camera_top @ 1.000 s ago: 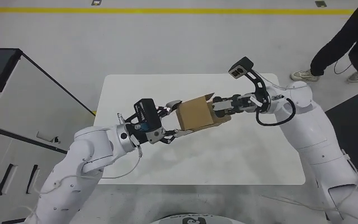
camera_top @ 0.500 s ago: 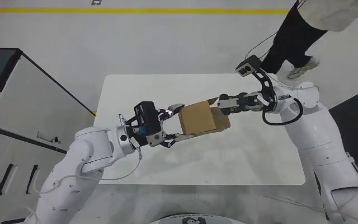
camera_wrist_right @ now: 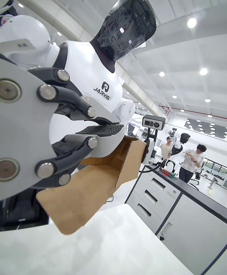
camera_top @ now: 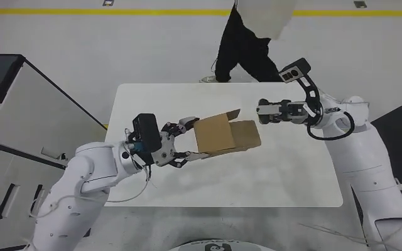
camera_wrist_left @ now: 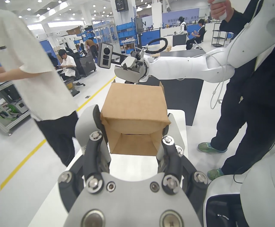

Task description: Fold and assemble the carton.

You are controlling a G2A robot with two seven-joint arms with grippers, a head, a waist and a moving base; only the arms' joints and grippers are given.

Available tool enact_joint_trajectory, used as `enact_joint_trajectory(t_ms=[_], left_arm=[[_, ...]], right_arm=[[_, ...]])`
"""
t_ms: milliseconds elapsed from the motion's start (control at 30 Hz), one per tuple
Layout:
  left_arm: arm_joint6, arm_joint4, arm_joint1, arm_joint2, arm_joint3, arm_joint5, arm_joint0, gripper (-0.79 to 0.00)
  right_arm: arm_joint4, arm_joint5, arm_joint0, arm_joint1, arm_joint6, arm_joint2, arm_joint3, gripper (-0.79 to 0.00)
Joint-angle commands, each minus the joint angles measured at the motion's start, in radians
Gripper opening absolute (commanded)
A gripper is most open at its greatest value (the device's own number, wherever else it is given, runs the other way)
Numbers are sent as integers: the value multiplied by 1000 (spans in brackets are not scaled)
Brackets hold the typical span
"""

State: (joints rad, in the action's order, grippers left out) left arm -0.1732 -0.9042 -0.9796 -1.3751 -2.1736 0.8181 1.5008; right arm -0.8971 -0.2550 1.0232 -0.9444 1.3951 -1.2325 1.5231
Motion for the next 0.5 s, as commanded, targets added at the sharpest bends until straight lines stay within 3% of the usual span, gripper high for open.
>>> enact_joint_trajectory(t_ms=[0,467], left_arm=[[19,26,1,-7,12,25,7,-785],[65,91,-2,7,44,41,2,-785]], right_arm=[[0,0,0,0,-3,-1,-1,-785],[39,32,3,-8,-79,18,34,-785]])
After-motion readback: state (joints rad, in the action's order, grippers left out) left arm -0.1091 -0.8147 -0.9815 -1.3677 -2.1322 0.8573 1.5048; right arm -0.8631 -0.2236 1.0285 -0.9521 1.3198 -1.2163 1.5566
